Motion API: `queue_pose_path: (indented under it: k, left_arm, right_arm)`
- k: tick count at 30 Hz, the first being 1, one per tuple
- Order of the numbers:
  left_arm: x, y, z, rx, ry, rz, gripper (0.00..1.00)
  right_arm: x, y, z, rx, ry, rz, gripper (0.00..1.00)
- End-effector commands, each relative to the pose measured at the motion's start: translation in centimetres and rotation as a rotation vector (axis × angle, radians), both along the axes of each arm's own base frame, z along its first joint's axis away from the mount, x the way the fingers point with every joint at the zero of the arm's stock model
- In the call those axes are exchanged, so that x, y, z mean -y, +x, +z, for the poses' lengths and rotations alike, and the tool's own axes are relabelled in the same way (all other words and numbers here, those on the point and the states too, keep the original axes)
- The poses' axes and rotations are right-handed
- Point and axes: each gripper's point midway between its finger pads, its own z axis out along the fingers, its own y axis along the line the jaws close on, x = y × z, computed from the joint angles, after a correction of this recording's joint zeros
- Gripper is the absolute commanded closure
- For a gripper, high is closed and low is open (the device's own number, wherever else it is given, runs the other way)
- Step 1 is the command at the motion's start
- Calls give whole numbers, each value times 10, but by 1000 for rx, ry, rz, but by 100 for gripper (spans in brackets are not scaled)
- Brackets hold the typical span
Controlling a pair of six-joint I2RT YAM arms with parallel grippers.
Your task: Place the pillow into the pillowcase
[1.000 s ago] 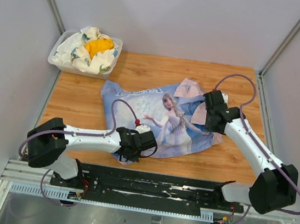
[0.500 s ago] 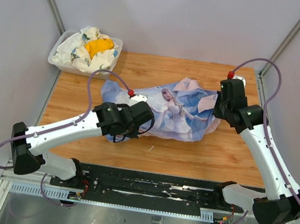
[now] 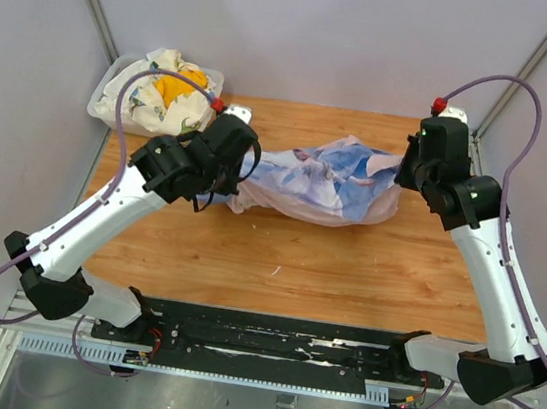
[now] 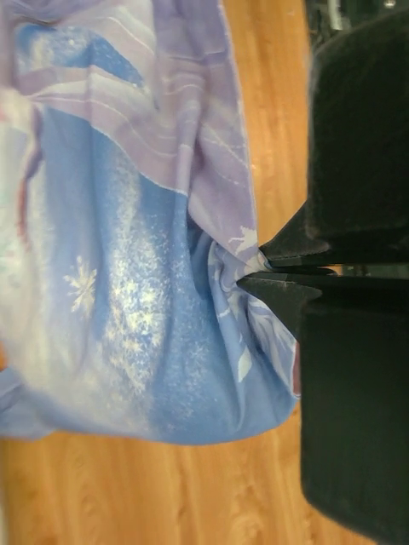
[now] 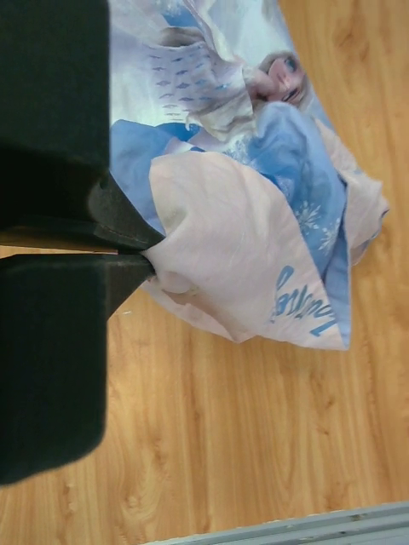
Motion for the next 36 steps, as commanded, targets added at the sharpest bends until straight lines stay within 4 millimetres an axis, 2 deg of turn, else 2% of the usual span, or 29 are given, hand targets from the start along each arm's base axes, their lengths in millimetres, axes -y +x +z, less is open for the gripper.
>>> queue_pose_path:
  k: [1, 3, 5, 10, 12, 16, 20, 22, 24, 29, 36]
  left_arm:
    - [-23, 45, 64, 185, 10, 57, 100]
    - [-31, 63, 95, 256, -15, 92, 100]
    - [-36, 78, 116, 320, -37, 118, 100]
    - [-39, 103, 155, 417, -104, 153, 100]
    - [-38, 105, 168, 449, -131, 148, 100]
    - [-40, 92, 185, 479, -187, 129, 100]
    - [-55, 74, 219, 570, -240, 145, 100]
    - [-62, 69, 235, 624, -242, 148, 100]
    - [-65, 74, 239, 648, -211, 152, 99]
    - [-45, 108, 218, 600, -173, 94, 100]
    - [-48, 163, 201, 555, -224, 104, 100]
  right_arm:
    - [6, 14, 63, 196, 35, -18, 99]
    - [3, 18, 89, 282, 59, 4, 99]
    - [3, 19, 115, 363, 85, 6, 99]
    - [9, 15, 177, 529, 145, -13, 99]
    - [17, 6, 201, 593, 160, -46, 99]
    - [30, -20, 233, 685, 200, -76, 99]
    - [37, -44, 249, 741, 260, -84, 99]
    - [39, -48, 253, 761, 270, -87, 99]
    - [42, -45, 255, 770, 256, -107, 99]
    - [43, -17, 249, 747, 176, -142, 100]
    - [62, 45, 240, 706, 82, -244, 99]
